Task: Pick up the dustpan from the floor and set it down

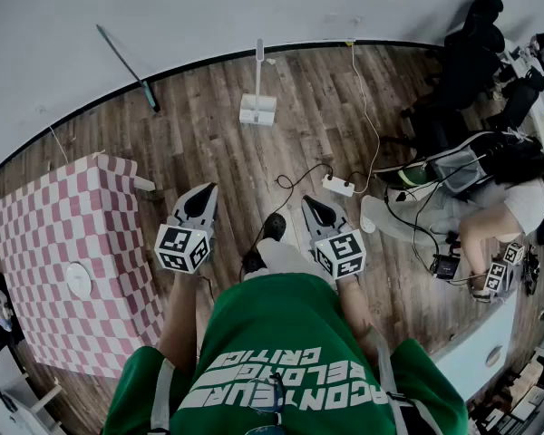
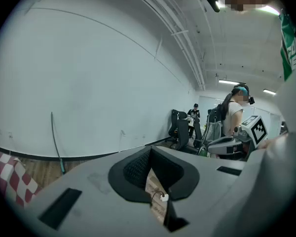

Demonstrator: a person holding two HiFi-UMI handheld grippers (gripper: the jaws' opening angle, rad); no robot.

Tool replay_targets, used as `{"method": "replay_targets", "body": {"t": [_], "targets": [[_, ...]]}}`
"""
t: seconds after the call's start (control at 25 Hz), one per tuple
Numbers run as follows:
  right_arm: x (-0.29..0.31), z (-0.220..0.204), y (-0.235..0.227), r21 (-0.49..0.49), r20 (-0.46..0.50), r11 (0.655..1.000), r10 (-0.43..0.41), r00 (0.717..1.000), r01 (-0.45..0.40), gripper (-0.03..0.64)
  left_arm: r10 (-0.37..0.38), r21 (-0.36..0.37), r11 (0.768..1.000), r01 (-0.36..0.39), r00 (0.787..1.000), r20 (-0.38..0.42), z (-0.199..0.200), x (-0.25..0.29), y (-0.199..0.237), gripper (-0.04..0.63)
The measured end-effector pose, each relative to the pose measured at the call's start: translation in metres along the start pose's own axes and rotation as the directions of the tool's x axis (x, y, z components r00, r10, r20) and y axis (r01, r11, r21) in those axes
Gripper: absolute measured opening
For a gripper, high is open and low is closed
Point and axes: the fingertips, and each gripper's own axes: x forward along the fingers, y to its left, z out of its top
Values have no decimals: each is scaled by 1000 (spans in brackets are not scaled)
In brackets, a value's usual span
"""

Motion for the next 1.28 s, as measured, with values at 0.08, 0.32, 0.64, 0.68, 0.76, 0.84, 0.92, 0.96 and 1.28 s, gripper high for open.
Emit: {"method": "replay_targets", "body": {"t": [0.08,0.32,0.64,0.68,0.76,0.84,0.92,0.96,1.28], "targets": [[4,2,-2,-5,-2,1000,5,1000,-5,8,8,-3,1000,-7,1000,7,3,1,3,3],[14,5,-13,-8,6,1000,15,1000,-15,8,23,-13,1000,-23,1000,7,1,11,9,3],[34,11,-51,6,14,1000,21,1000,-21,8,49,-24,998,-50,999,-14,5,42,20,3],[37,10,-57,11,13,1000,22,1000,-22,8,55,-24,998,-55,998,-16,7,46,21,3],[43,11,-68,18,17,999,28,999,-28,8,66,-20,998,-67,998,-18,11,55,24,3],[48,12,-79,25,21,999,36,999,-37,8,77,-16,997,-78,997,-18,16,63,26,3],[51,13,-91,26,20,999,41,999,-41,8,85,-14,996,-85,996,-19,21,73,26,3],[53,14,-97,23,19,999,42,999,-43,8,88,-12,996,-88,996,-19,23,77,26,3],[67,22,-124,26,19,998,54,998,-55,8,110,-15,994,-111,994,-19,33,98,30,3]]}}
